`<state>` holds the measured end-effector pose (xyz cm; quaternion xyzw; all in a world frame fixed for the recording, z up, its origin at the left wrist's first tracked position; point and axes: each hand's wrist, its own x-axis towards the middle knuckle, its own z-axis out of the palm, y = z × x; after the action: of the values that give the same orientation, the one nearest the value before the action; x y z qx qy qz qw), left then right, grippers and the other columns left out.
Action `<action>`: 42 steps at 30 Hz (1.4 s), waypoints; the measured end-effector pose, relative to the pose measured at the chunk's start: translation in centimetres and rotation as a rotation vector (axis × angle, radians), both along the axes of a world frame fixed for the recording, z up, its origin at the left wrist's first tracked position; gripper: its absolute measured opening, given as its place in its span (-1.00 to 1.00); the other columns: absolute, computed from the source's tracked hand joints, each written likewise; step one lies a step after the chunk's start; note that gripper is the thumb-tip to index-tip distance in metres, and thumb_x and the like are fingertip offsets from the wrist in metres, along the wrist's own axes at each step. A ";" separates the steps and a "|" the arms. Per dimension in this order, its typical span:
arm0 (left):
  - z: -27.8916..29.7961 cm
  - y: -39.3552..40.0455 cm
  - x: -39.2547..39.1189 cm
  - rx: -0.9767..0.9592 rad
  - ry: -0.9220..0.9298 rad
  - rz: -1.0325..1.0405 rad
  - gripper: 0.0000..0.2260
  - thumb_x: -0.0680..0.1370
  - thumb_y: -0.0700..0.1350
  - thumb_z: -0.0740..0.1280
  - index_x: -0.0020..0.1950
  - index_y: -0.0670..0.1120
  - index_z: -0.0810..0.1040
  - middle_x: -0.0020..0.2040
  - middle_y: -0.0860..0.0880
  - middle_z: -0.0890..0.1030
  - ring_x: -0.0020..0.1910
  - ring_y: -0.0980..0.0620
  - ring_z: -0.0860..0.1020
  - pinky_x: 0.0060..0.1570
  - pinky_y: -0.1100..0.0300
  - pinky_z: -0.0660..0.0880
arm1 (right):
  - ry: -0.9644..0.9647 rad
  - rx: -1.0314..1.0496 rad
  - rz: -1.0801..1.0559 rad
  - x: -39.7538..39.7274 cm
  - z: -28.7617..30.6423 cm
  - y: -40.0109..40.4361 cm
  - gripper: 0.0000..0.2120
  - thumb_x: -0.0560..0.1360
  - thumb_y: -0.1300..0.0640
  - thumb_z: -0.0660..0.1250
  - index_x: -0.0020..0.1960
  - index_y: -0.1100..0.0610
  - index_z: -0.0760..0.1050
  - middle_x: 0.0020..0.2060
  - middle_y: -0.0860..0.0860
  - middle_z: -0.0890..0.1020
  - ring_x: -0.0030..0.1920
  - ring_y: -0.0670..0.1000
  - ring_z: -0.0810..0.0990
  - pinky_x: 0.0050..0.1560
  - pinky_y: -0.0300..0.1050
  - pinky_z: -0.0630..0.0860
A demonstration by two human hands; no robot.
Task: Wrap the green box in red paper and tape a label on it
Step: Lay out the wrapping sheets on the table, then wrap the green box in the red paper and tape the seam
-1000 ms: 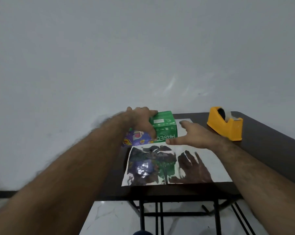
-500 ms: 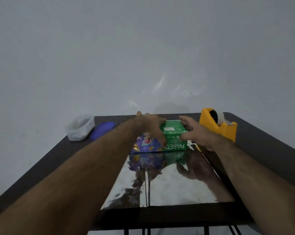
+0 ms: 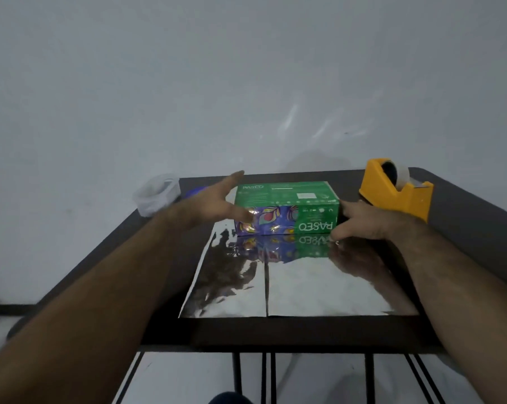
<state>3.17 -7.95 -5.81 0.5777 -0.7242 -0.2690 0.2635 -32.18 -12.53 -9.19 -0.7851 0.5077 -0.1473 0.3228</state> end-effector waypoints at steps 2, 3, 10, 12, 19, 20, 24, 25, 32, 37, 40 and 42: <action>-1.6 0.1 0.2 -0.001 0.055 0.022 0.18 0.26 0.09 0.72 0.72 0.10 0.11 0.59 0.13 0.35 0.54 0.18 0.29 0.47 0.19 0.32 | 0.068 -0.006 0.016 0.0 -0.3 0.4 -0.46 0.41 0.04 0.53 0.35 -0.22 0.50 0.21 -0.17 0.68 0.23 -0.03 0.63 0.39 0.21 0.46; -2.3 0.0 0.4 -0.014 0.082 0.038 0.17 0.23 0.12 0.72 0.71 0.10 0.15 0.56 0.12 0.41 0.54 0.14 0.35 0.50 0.13 0.36 | 0.088 -0.006 0.028 0.0 -0.4 0.5 -0.47 0.42 0.03 0.51 0.33 -0.27 0.48 0.22 -0.23 0.65 0.27 -0.05 0.61 0.42 0.20 0.41; -4.4 -0.7 1.5 -0.112 0.169 0.054 0.04 0.17 0.24 0.72 0.59 0.19 0.39 0.44 0.19 0.55 0.48 0.09 0.47 0.43 0.08 0.47 | 0.082 -0.003 0.096 -0.1 0.3 1.0 -0.52 0.56 0.22 0.44 0.32 -0.22 0.42 0.26 -0.22 0.59 0.18 -0.20 0.55 0.13 -0.40 0.41; -4.5 -0.6 1.8 -0.133 0.164 0.035 0.06 0.15 0.31 0.70 0.60 0.17 0.39 0.43 0.19 0.56 0.48 0.13 0.47 0.46 0.02 0.47 | 0.058 -0.003 0.074 -0.1 0.1 1.1 -0.48 0.53 0.24 0.45 0.39 -0.16 0.46 0.27 -0.19 0.62 0.28 -0.09 0.58 0.14 -0.20 0.48; -4.0 -0.2 2.2 -0.117 0.176 0.026 0.04 0.16 0.24 0.72 0.59 0.15 0.41 0.45 0.16 0.55 0.47 0.08 0.49 0.45 -0.06 0.48 | 0.017 0.038 0.065 -0.5 0.3 1.4 -0.47 0.55 0.22 0.44 0.40 -0.22 0.47 0.23 -0.34 0.59 0.29 -0.20 0.53 0.14 -0.31 0.44; -4.1 -0.3 2.2 -0.114 0.178 0.027 0.01 0.19 0.19 0.72 0.60 0.14 0.41 0.45 0.15 0.56 0.46 0.07 0.50 0.45 -0.07 0.49 | 0.035 0.025 0.056 -0.5 0.2 1.3 -0.45 0.53 0.19 0.45 0.42 -0.23 0.47 0.25 -0.33 0.60 0.32 -0.18 0.53 0.24 -0.18 0.43; -4.1 -0.2 2.1 -0.133 0.154 0.054 0.03 0.16 0.23 0.71 0.59 0.17 0.41 0.41 0.19 0.57 0.44 0.09 0.51 0.41 -0.06 0.52 | 0.075 0.034 0.045 -0.7 0.3 0.7 -0.32 0.35 -0.07 0.48 0.45 -0.29 0.44 0.28 -0.32 0.59 0.31 -0.15 0.53 0.41 0.10 0.32; -4.0 -0.2 2.0 -0.137 0.135 0.065 0.02 0.18 0.21 0.73 0.59 0.17 0.40 0.41 0.20 0.56 0.44 0.09 0.49 0.41 -0.05 0.52 | 0.083 0.031 0.031 -0.9 0.2 0.2 -0.27 0.30 -0.14 0.47 0.47 -0.31 0.42 0.32 -0.28 0.58 0.34 -0.10 0.52 0.43 0.13 0.28; -2.2 0.3 0.6 -0.181 0.512 0.190 -0.44 0.57 0.17 0.48 0.51 0.03 0.47 0.33 0.08 0.58 0.32 0.14 0.53 0.33 0.12 0.40 | -0.347 -0.169 -0.268 -0.1 2.0 -3.3 -0.58 0.65 0.10 0.26 0.50 0.04 0.46 0.36 -0.09 0.46 0.37 -0.04 0.38 0.32 -0.06 0.30; 0.7 -3.7 1.2 -0.141 0.477 0.288 -0.72 0.70 0.00 0.33 0.24 -0.19 0.65 0.21 -0.20 0.69 0.20 -0.16 0.63 0.00 0.15 0.50 | -0.339 -0.284 -0.317 1.3 3.7 -8.1 -0.67 0.69 0.17 0.28 0.44 0.10 0.53 0.35 0.01 0.55 0.33 0.00 0.49 0.27 -0.11 0.41; 0.2 -7.0 2.3 -0.126 0.253 0.298 -0.88 0.66 -0.14 0.38 0.09 -0.15 0.68 0.10 -0.16 0.70 0.09 -0.11 0.63 0.10 0.01 0.59 | -0.345 -0.279 -0.320 1.8 3.8 -11.0 -0.69 0.68 0.24 0.27 0.38 0.08 0.58 0.35 0.02 0.58 0.39 0.03 0.51 0.29 -0.12 0.43; 0.0 -8.7 2.7 -0.124 0.069 0.275 -0.89 0.65 -0.16 0.38 0.09 -0.13 0.69 0.08 -0.11 0.69 0.09 -0.08 0.63 0.16 0.00 0.58 | -0.354 -0.255 -0.337 2.0 3.4 -12.6 -0.73 0.68 0.25 0.28 0.30 0.05 0.62 0.32 0.03 0.60 0.40 0.05 0.52 0.31 -0.11 0.44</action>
<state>5.86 -16.67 -5.82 0.6443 -0.6442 -0.2047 0.3578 -30.19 -25.14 -5.80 -0.6858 0.5442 -0.3967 0.2759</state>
